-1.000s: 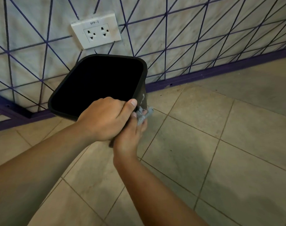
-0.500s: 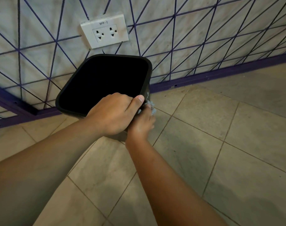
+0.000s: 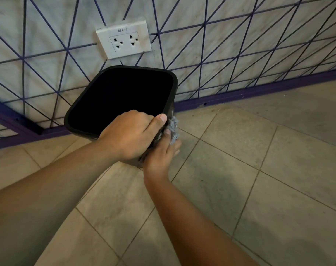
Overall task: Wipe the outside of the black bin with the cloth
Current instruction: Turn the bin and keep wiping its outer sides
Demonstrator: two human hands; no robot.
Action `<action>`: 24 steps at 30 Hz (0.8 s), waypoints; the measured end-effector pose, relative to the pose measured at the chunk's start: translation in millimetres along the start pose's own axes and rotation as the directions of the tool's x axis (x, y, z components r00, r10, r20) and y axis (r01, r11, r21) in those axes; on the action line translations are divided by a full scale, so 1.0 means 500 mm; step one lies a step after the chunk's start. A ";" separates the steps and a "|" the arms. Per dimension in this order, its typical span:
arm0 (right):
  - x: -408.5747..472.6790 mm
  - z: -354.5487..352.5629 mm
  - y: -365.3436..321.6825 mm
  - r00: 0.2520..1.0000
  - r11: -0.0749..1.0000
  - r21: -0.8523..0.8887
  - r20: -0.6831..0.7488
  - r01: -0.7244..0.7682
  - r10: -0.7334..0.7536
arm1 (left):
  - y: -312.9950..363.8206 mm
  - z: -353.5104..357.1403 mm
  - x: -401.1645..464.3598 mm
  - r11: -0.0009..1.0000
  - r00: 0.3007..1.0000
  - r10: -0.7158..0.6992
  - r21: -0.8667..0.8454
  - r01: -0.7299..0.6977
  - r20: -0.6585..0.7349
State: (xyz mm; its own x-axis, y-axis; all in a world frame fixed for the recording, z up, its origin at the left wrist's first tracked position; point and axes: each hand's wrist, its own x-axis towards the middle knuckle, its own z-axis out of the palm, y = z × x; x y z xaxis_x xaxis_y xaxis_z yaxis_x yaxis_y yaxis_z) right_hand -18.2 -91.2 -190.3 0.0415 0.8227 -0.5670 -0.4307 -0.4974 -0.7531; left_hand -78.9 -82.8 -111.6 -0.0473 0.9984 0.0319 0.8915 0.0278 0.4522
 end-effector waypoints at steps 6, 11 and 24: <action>-0.029 -0.004 0.010 0.996 0.997 -0.018 0.058 0.073 -0.072 | -0.001 0.002 -0.001 1.000 1.000 -0.003 0.024 0.002 0.007; -0.003 -0.003 0.022 0.998 0.998 0.005 -0.008 0.057 -0.057 | 0.001 0.004 0.000 0.999 1.000 0.001 0.040 -0.001 -0.008; -0.028 0.010 0.008 0.997 0.996 0.038 0.001 0.079 -0.079 | 0.002 0.002 0.001 0.999 0.999 -0.034 -0.011 0.034 0.019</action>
State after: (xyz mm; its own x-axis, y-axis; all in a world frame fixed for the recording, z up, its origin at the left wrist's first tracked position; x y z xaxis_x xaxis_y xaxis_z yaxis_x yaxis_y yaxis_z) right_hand -25.1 -103.4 -183.7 0.0747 0.8595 -0.5056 -0.4599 -0.4202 -0.7823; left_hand -77.6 -82.3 -112.3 -0.0689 0.9976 -0.0001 0.8844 0.0611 0.4628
